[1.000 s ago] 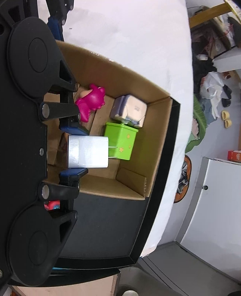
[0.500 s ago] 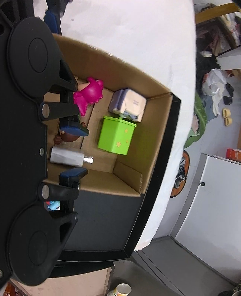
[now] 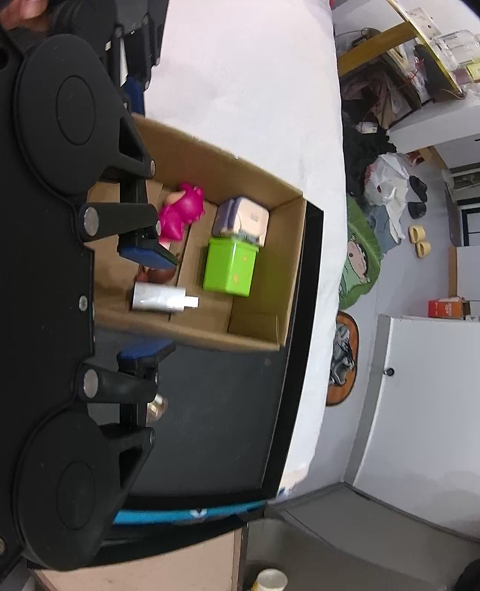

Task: Organize rigid objects
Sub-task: 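Move the right gripper back over the blue figurine with cup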

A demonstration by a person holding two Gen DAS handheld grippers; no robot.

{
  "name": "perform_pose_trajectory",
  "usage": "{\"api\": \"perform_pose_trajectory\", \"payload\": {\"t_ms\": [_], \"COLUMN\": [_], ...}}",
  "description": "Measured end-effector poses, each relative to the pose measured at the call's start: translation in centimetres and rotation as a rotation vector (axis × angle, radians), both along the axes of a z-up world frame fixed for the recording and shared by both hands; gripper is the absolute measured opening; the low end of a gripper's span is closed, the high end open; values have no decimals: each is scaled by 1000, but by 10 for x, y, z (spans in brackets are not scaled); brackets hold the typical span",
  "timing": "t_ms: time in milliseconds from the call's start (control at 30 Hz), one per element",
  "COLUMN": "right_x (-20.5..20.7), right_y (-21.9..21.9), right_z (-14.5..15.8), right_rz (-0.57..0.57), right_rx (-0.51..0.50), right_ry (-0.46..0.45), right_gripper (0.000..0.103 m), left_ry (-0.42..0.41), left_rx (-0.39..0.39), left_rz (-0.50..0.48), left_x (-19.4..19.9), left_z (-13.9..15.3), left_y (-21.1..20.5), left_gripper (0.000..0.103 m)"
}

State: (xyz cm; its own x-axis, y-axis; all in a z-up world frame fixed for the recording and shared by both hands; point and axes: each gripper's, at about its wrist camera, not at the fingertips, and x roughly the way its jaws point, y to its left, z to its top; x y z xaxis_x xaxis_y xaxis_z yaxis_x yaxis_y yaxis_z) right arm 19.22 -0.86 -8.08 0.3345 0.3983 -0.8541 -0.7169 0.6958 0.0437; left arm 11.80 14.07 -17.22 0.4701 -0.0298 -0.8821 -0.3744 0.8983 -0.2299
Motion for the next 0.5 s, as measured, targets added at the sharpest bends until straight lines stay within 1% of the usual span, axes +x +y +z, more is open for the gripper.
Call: {"api": "perform_pose_trajectory", "payload": {"t_ms": [267, 500], "right_x": [10, 17], "right_y": [-37, -58], "right_z": [-7, -13], "right_rz": [-37, -58], "right_rx": [13, 22], "right_ry": [6, 10], "right_gripper": [43, 43], "left_ry": [7, 16], "left_rx": [15, 31], "left_rz": [1, -3], "left_x": [1, 2], "left_z": [1, 3], "left_y": [-3, -6], "left_gripper": [15, 13]}}
